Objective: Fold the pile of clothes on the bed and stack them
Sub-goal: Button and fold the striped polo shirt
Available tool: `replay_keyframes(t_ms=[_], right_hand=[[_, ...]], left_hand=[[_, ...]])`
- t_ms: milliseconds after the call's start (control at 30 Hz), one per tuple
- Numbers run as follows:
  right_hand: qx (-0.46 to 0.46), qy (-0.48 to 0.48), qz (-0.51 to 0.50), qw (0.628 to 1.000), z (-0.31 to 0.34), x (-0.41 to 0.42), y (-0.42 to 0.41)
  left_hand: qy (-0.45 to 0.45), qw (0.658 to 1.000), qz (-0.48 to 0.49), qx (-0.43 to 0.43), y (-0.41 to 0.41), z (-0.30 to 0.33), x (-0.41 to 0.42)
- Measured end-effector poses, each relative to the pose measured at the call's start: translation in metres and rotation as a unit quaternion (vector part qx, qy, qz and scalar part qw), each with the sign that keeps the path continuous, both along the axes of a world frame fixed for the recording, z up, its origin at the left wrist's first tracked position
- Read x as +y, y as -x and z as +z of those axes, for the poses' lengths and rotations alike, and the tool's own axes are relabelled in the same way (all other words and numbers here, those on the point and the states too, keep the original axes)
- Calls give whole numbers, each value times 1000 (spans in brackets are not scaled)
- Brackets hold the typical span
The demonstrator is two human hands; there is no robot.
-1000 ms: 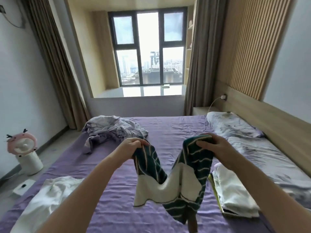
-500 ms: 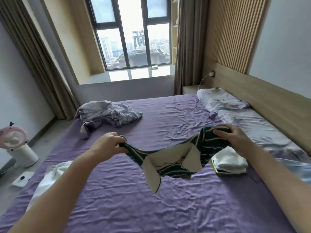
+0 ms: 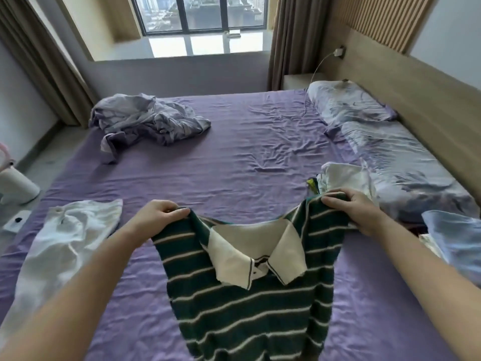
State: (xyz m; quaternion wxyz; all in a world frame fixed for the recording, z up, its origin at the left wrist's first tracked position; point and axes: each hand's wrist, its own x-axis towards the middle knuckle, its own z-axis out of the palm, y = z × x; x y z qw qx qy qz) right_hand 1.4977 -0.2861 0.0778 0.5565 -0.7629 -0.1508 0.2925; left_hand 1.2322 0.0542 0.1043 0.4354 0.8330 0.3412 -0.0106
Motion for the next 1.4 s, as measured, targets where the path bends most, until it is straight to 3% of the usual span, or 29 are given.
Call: replay_keyframes(t_ms=[100, 233, 400, 567, 700, 767, 867, 1000, 1100, 1200, 1267, 1333, 1400], right_hand=[[-2, 98, 28, 995, -75, 17, -12], [-45, 249, 96, 963, -191, 31, -14], [-69, 280, 126, 949, -277, 37, -27], [-87, 242, 116, 959, -302, 41, -53], [-142, 288, 101, 942, -315, 50, -65], [-202, 295, 127, 925, -317, 59, -61], [-272, 284, 147, 907, -316, 71, -42], [-322, 309, 173, 878, -319, 89, -15], [-373, 350, 211, 833, -320, 98, -7], [-436, 306, 258, 806, -322, 106, 6], [-397, 267, 307, 823, -329, 113, 18], [-308, 301, 334, 838, -338, 118, 30], [-282, 336, 329, 836, -351, 120, 36]], left_hand=[[-76, 991, -16, 106, -20, -81, -6], [-46, 975, 9, 218, -30, -200, -29], [-43, 966, 87, 239, -43, -280, -38], [-125, 964, 123, 199, -58, -304, -14], [-201, 948, 102, 224, -74, -313, -1], [-248, 951, 78, 168, -81, -319, -11], [-228, 970, 29, 77, -93, -329, -41], [-171, 974, -78, 128, -103, -355, -69], [-182, 960, -97, 189, -107, -369, -82], [-211, 943, -96, 240, -110, -376, -91], [-220, 938, -89, 253, -113, -380, -94], [-231, 935, -89, 253, -116, -383, -94], [-235, 937, -88, 243, -116, -385, -89]])
